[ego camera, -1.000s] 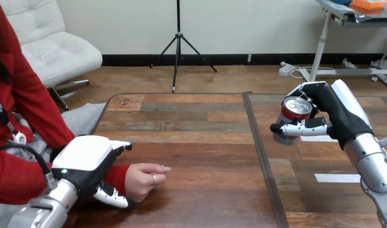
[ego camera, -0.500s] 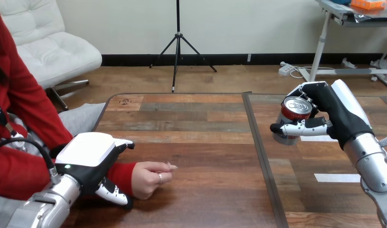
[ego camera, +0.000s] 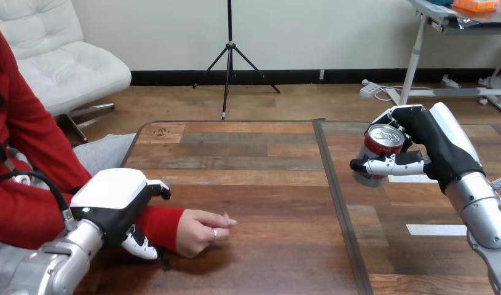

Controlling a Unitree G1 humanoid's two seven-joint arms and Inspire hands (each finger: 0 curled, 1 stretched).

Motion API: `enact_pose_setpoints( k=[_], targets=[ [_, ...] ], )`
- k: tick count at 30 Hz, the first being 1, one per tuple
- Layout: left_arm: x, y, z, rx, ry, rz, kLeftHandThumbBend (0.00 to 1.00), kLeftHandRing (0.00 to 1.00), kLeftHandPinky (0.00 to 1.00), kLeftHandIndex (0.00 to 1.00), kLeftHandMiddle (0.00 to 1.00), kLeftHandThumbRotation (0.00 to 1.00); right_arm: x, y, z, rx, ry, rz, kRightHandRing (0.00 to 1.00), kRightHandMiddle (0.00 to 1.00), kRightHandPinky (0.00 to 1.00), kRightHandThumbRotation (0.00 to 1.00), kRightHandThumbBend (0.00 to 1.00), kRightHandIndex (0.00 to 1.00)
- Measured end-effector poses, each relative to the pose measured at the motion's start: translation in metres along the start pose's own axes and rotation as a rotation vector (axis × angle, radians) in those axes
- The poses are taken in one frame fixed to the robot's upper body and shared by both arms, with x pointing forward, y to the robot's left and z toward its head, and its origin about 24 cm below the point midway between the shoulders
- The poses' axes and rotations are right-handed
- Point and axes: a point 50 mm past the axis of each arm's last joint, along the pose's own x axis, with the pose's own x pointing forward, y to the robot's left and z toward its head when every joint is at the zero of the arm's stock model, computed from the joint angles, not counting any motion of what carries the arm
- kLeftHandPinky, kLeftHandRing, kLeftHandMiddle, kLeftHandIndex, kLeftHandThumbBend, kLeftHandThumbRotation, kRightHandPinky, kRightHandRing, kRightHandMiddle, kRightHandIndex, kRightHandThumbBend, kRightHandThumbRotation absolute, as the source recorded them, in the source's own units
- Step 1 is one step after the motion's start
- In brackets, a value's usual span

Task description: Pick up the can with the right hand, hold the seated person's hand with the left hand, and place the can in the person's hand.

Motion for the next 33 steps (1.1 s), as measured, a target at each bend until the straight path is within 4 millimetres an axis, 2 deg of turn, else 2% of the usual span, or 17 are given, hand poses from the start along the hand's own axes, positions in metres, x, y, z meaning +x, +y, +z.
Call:
enact_pose_setpoints(
  k=[7, 33],
  targets=[
    [0.0016, 0.0005, 0.0006, 0.002, -0.003, -0.014, 0.92, 0.62, 0.51, 0.64, 0.66, 0.03, 0.0, -0.0001, 0.0, 0.002, 0.0, -0.001, 0.38, 0.42, 0.35, 0.0, 0.74, 0.45],
    [0.0043, -0.0028, 0.0027, -0.002, -0.012, -0.057, 0.84, 0.52, 0.45, 0.54, 0.55, 0.01, 0.0, -0.0001, 0.0001, 0.002, -0.001, -0.001, 0.38, 0.42, 0.34, 0.0, 0.74, 0.45]
  ],
)
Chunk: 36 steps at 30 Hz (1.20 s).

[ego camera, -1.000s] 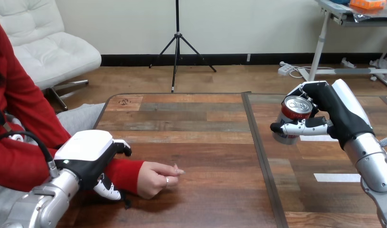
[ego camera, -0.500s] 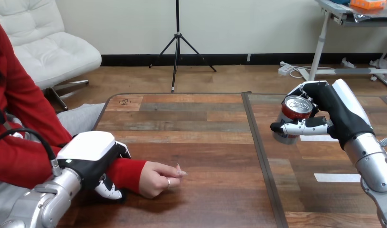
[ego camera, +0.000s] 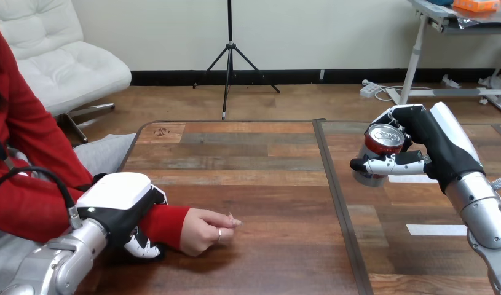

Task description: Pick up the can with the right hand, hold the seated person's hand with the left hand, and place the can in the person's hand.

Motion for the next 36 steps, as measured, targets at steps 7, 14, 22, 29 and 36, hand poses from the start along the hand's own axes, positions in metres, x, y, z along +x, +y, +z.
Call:
enact_pose_setpoints(
  k=[7, 14, 22, 29, 36],
  targets=[
    [0.0006, 0.0002, -0.0001, -0.016, 0.001, -0.022, 0.81, 0.52, 0.46, 0.52, 0.55, 0.01, 0.0001, -0.0001, 0.0002, 0.0, -0.001, 0.0, 0.38, 0.42, 0.34, 0.0, 0.74, 0.45],
    [0.0008, 0.0004, -0.0003, -0.031, 0.003, -0.029, 0.81, 0.51, 0.46, 0.5, 0.53, 0.0, 0.0001, -0.0001, 0.0003, 0.0, -0.002, 0.0, 0.38, 0.42, 0.35, 0.0, 0.74, 0.45],
    [0.0013, -0.0001, 0.0004, -0.045, 0.004, -0.016, 0.79, 0.47, 0.43, 0.46, 0.49, 0.0, 0.0001, -0.0001, 0.0007, 0.0, -0.005, 0.0, 0.39, 0.43, 0.36, 0.0, 0.74, 0.46],
    [0.0023, -0.0022, 0.0032, -0.068, 0.007, 0.018, 0.72, 0.43, 0.37, 0.41, 0.45, 0.0, 0.0001, -0.0001, 0.0007, 0.0, -0.006, -0.001, 0.38, 0.42, 0.34, 0.0, 0.75, 0.46],
    [0.0024, -0.0038, 0.005, -0.087, 0.009, 0.048, 0.7, 0.41, 0.34, 0.39, 0.43, 0.0, 0.0001, 0.0003, 0.0007, 0.001, -0.005, 0.0, 0.38, 0.43, 0.35, 0.0, 0.74, 0.46]
  ],
)
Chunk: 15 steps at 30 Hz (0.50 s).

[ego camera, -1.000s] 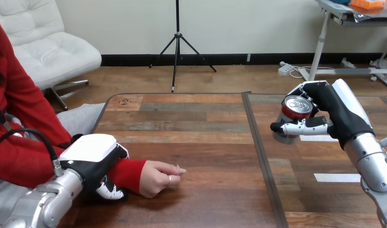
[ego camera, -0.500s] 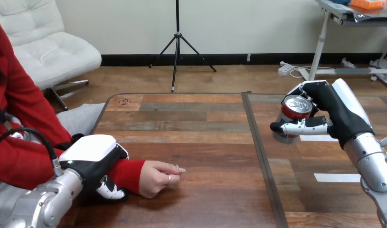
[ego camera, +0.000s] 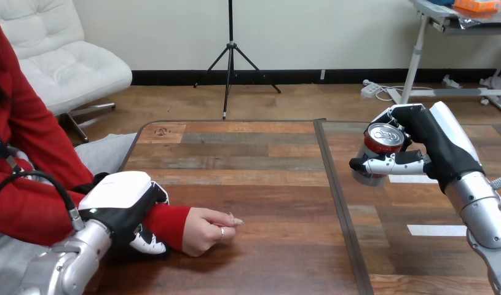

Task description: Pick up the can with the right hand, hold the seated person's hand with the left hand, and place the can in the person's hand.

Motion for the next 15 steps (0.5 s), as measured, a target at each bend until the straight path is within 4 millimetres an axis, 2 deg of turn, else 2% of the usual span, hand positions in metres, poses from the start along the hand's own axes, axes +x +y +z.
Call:
enact_pose_setpoints(
  k=[15],
  targets=[
    [-0.0021, -0.0024, -0.0011, -0.018, 0.003, 0.024, 0.71, 0.38, 0.31, 0.38, 0.4, 0.0, 0.0006, 0.0023, -0.0012, 0.007, 0.022, 0.002, 0.35, 0.42, 0.31, 0.0, 0.72, 0.47]
  ],
)
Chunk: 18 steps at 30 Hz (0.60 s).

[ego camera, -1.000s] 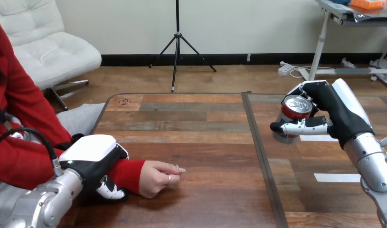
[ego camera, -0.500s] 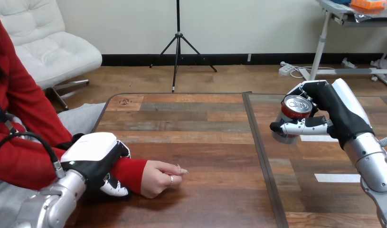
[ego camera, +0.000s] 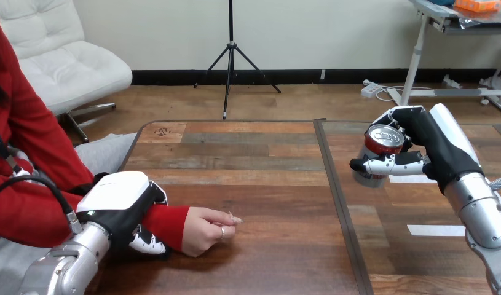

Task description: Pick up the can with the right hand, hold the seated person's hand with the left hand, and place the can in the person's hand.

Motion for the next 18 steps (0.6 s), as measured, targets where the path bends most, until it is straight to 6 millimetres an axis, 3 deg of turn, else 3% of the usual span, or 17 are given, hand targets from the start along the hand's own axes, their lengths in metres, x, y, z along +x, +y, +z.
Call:
enact_pose_setpoints(
  k=[18],
  targets=[
    [-0.003, -0.001, -0.001, -0.022, -0.008, 0.017, 0.71, 0.35, 0.29, 0.37, 0.38, 0.0, 0.003, 0.017, 0.004, 0.045, 0.002, 0.022, 0.38, 0.43, 0.36, 0.0, 0.71, 0.47]
  ],
)
